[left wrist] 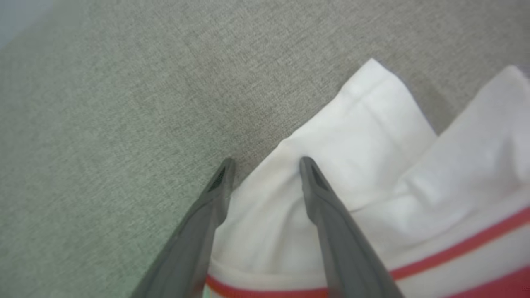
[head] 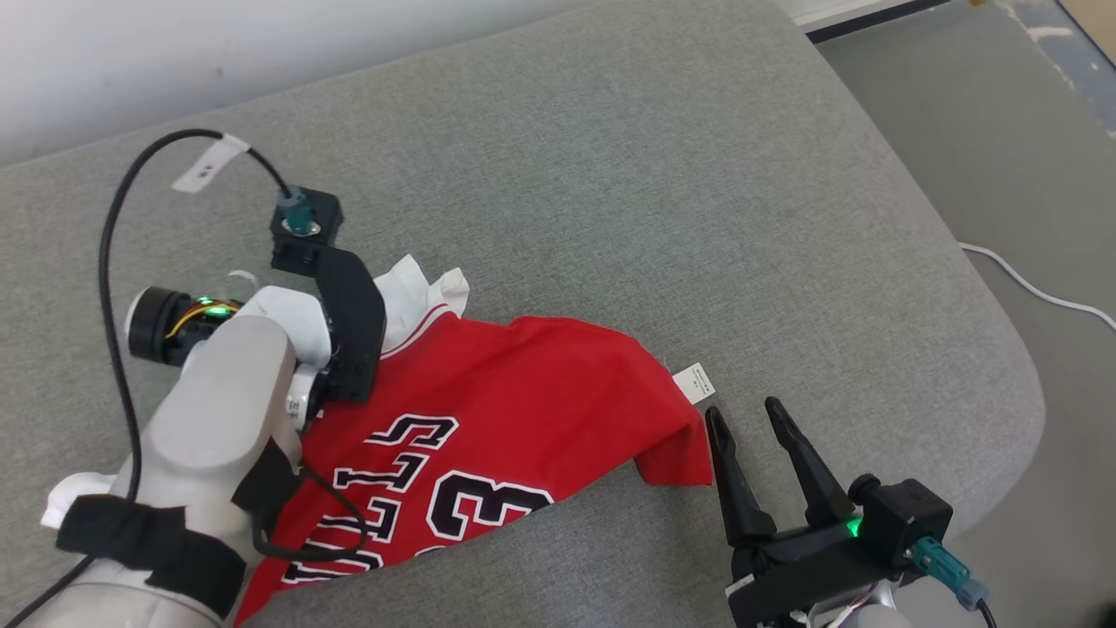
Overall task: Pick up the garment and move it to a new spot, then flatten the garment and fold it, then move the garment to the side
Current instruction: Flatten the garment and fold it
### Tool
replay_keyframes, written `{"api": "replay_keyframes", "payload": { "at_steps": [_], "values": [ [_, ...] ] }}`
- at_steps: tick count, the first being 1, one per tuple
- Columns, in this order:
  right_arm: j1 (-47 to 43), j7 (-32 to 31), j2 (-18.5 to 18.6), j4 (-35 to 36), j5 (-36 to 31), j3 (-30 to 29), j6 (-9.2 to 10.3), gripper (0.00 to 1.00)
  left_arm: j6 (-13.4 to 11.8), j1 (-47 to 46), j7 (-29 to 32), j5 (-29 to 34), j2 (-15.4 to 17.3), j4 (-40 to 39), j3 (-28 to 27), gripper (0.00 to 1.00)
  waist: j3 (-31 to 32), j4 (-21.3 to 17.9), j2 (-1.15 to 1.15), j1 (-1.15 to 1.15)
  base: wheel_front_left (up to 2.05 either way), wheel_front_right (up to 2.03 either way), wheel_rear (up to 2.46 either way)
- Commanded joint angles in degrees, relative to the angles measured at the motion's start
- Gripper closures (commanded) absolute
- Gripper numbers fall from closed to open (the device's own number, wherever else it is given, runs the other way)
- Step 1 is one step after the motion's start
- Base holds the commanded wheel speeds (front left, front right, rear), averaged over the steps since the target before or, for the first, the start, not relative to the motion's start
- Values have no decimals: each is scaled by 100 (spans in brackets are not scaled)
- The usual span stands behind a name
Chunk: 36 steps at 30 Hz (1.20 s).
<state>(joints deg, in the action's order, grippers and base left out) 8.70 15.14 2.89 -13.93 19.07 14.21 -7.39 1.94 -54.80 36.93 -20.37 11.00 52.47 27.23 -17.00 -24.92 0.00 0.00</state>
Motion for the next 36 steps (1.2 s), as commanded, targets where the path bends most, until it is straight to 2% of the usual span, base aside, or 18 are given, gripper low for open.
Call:
{"api": "replay_keyframes", "payload": {
  "at_steps": [1,2,6,10,14,16,17,19,22,27,32,36],
  "values": [
    [73,4,-1,10,15,-4,-20,0,93,172,114,-33,-65,167,90,83,0,34,0,0,0,0,0],
    [62,4,-1,9,25,0,-20,0,115,162,110,-31,-69,193,116,100,4,51,0,0,0,0,0],
    [54,4,1,-3,29,-36,-20,0,201,61,-68,-5,-65,188,187,100,11,188,0,0,0,0,0],
    [57,5,-1,22,-59,-131,-20,0,-87,-56,-949,9,-97,-100,35,100,9,464,0,0,0,0,0],
    [49,4,3,53,-181,-291,-20,0,-314,281,-1938,-272,-250,-513,-310,100,75,871,0,0,0,0,0],
    [-7,4,-1,45,-253,-384,-20,0,-392,532,-2372,-398,-272,-856,-470,100,139,1116,0,0,0,0,0],
    [-63,-4,-1,45,-337,-473,-20,0,-449,881,-2708,-536,-287,-1273,-600,100,210,1358,0,0,0,0,0],
    [-80,-37,5,62,-393,-543,-20,0,-527,1315,-2905,-614,-242,-1754,-681,100,287,1589,0,0,0,0,0],
    [-137,-87,-1,134,-464,-588,-20,0,-717,2034,-3028,-703,-97,-2605,-827,100,392,1875,0,0,0,0,0],
    [-210,-191,3,217,-520,-666,-20,0,-1127,3235,-2831,-802,198,-3990,-1018,100,543,2210,0,0,0,0,0],
    [-284,-271,3,291,-542,-703,-20,0,-1482,4143,-2806,-824,373,-4809,-1171,100,644,2350,0,0,0,0,0],
    [-301,-352,1,327,-596,-754,-20,0,-1661,4703,-2950,-882,336,-5180,-1240,100,710,2398,0,0,0,0,0]
  ]
}}
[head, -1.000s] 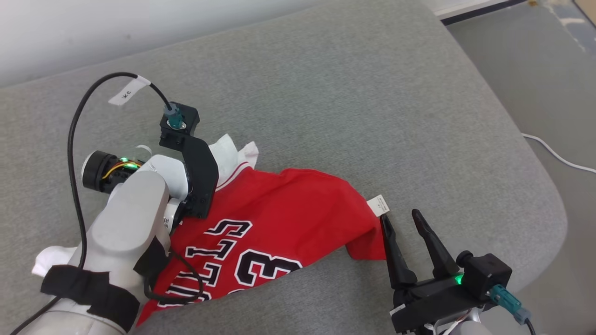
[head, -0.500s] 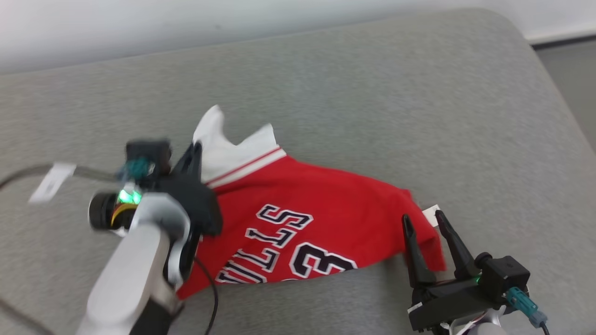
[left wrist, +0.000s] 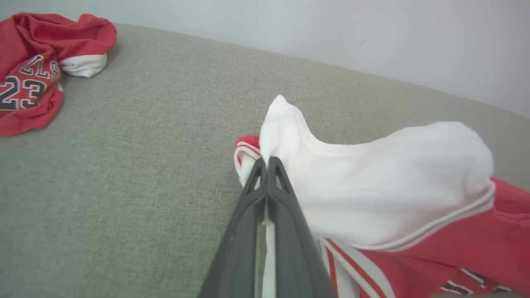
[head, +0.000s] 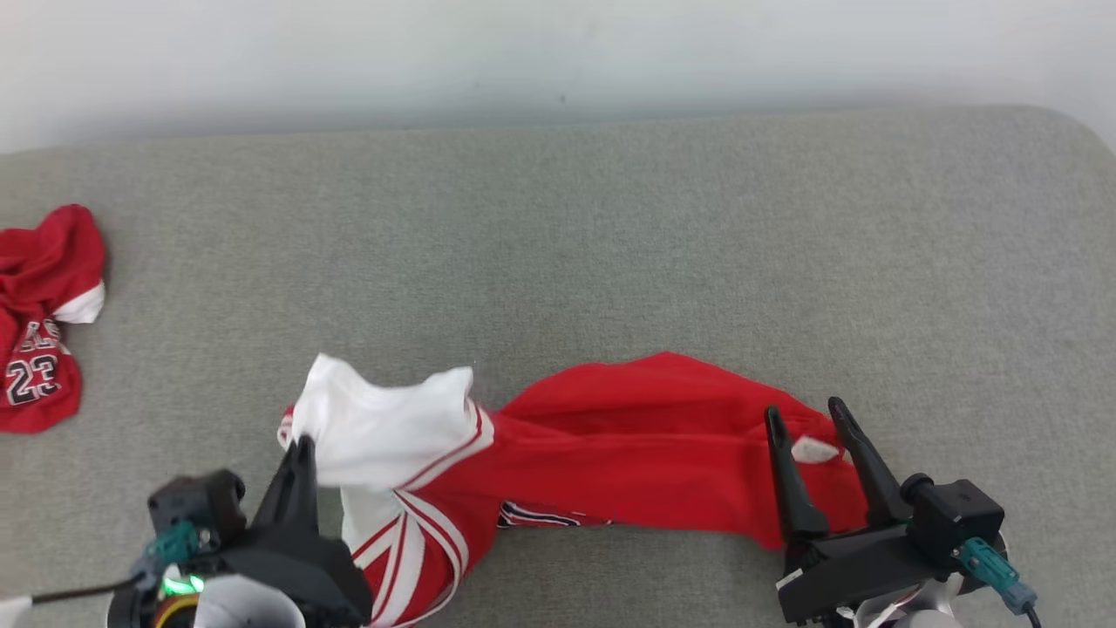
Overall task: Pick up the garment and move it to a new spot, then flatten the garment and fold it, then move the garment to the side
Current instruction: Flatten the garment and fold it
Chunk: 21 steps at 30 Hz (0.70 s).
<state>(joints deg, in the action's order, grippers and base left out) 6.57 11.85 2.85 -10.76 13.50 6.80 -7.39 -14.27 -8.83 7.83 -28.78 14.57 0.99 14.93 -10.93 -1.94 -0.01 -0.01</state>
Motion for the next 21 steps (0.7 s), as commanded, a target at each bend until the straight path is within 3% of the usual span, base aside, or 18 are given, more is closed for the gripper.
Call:
{"api": "replay_keyframes", "payload": {
  "at_steps": [1,2,3,4,5,17,21],
  "values": [
    [-86,-51,6,22,-60,-48,-20,0,-46,199,-84,-42,-30,-83,-3,100,119,114,1,1,0,0,0],
    [-87,-101,6,29,-82,-77,-20,0,-56,286,-130,-39,-42,-120,7,100,132,122,1,1,0,0,0],
    [-92,-159,6,48,-114,-105,-20,0,-69,344,-212,-61,-84,-126,5,86,156,136,1,1,0,0,0],
    [-93,-233,6,73,-129,-127,-20,0,-47,403,-273,-47,-85,-116,28,52,176,147,1,1,0,0,0],
    [-115,-342,9,89,-154,-180,-20,0,-36,461,-312,-69,-123,-78,42,0,200,165,1,1,0,0,0],
    [-689,-1869,8,748,-500,-991,-20,0,-114,780,-774,-205,-317,-17,-78,0,398,215,1,1,0,0,0],
    [-897,-2335,4,994,-410,-1166,-20,0,-23,700,-690,-291,-151,-63,-178,0,439,164,1,1,0,0,0]
  ]
}}
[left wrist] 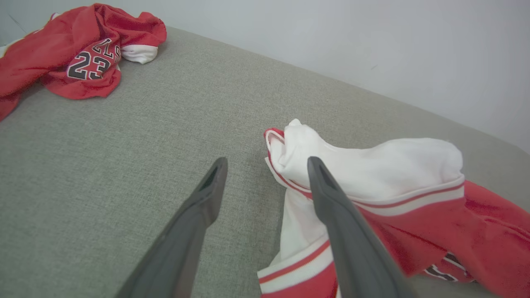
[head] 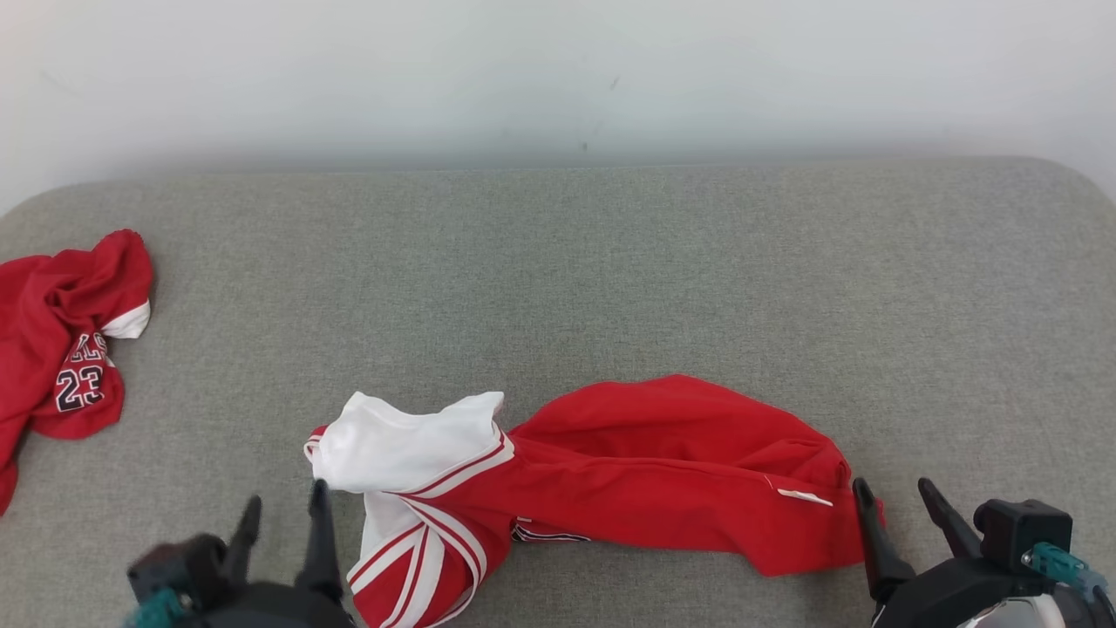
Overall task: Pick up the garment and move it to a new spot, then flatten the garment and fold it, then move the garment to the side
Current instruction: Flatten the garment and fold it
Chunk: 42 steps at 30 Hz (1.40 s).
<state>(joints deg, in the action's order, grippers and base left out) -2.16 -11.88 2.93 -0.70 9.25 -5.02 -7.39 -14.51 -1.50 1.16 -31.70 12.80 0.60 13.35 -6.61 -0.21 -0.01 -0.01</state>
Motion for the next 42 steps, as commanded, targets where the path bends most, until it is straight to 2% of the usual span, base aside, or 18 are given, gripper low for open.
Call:
{"api": "replay_keyframes", "payload": {
  "at_steps": [1,7,14,23,28,29,30,33,35,40,41,42],
  "values": [
    [-50,-54,-6,43,28,-1,-20,0,39,-156,32,-6,79,-48,-41,0,12,-17,1,1,0,0,0],
    [-56,-483,-3,328,-31,-33,-20,0,356,-1074,930,27,540,194,156,0,-11,-61,1,1,0,0,0],
    [127,-714,13,542,-77,205,-20,0,775,-2490,2876,255,961,1331,862,0,-208,-150,1,1,0,0,0],
    [219,-659,8,519,3,301,-20,0,1275,-3492,4157,232,911,2154,1429,0,-436,-227,1,1,0,0,0],
    [263,-620,3,504,-25,285,-20,0,1290,-3720,4587,265,1025,2103,1520,0,-478,-227,1,1,0,0,0],
    [275,-617,4,498,-29,287,-20,0,1290,-3730,4671,248,1043,2090,1527,6,-482,-227,1,1,0,0,0],
    [275,-617,4,498,-29,287,-20,0,1290,-3730,4671,248,1043,2090,1527,6,-482,-227,1,1,0,0,0],
    [299,-609,3,483,-30,302,-20,0,1288,-3708,4911,163,1062,2066,1540,24,-494,-231,1,1,0,0,0],
    [309,-601,2,474,-19,317,-20,0,1283,-3691,4971,138,1063,2076,1537,28,-506,-241,1,1,0,0,0],
    [329,-597,0,471,4,349,-20,0,1220,-3697,5076,27,984,2140,1525,28,-544,-283,1,1,0,0,0],
    [330,-597,-1,469,6,351,-20,0,1203,-3697,5106,13,975,2145,1519,31,-548,-292,1,1,0,0,0],
    [338,-595,0,471,7,349,-20,0,1200,-3694,5141,-12,968,2140,1520,41,-552,-299,1,1,0,0,0]
  ]
}}
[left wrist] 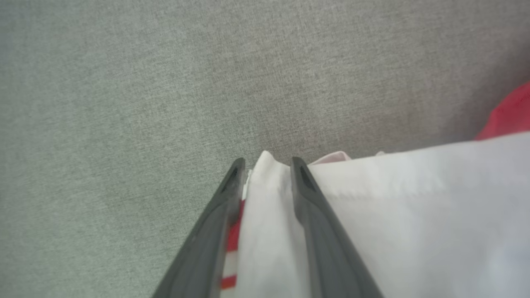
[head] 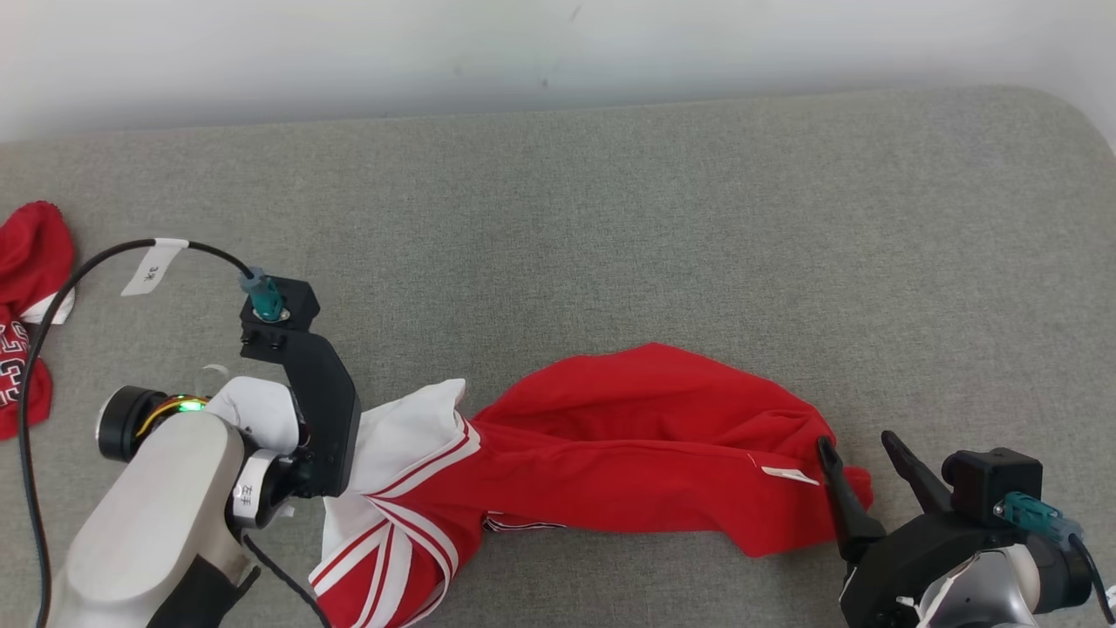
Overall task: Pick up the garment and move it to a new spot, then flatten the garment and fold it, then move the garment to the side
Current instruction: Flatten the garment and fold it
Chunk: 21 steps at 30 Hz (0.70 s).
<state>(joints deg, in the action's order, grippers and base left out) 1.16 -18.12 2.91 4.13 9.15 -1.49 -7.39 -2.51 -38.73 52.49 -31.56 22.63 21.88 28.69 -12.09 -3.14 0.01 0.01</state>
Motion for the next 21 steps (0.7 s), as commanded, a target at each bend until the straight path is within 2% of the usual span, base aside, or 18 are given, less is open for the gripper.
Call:
{"api": "replay_keyframes", "payload": {
  "at_steps": [1,2,3,4,10,17,21],
  "values": [
    [14,35,2,-5,16,-10,-20,0,-6,32,29,-43,-26,-16,-15,51,-9,-10,-1,-1,0,0,0],
    [11,40,2,-2,16,-22,-20,0,-7,29,30,-46,-26,-49,-2,63,-14,-8,-1,-1,0,0,0],
    [4,45,1,0,14,-35,-20,0,16,24,1,-30,-20,-93,15,87,-18,-6,-1,-1,0,0,0],
    [-1,49,1,4,12,-47,-20,0,28,31,-30,-25,-19,-136,19,100,-21,-2,-1,-1,0,0,0],
    [-79,46,1,96,31,-281,-20,0,-206,215,-643,143,-38,-469,-72,100,-29,99,-1,-1,0,0,0],
    [-356,-415,67,615,144,-522,-20,0,-842,910,-2555,202,-332,-1350,-678,100,-32,226,-1,-1,0,0,0],
    [-583,-864,171,1012,118,-493,-20,0,-874,1394,-3252,-52,-351,-1913,-1046,100,-63,240,-1,-1,0,0,0]
  ]
}}
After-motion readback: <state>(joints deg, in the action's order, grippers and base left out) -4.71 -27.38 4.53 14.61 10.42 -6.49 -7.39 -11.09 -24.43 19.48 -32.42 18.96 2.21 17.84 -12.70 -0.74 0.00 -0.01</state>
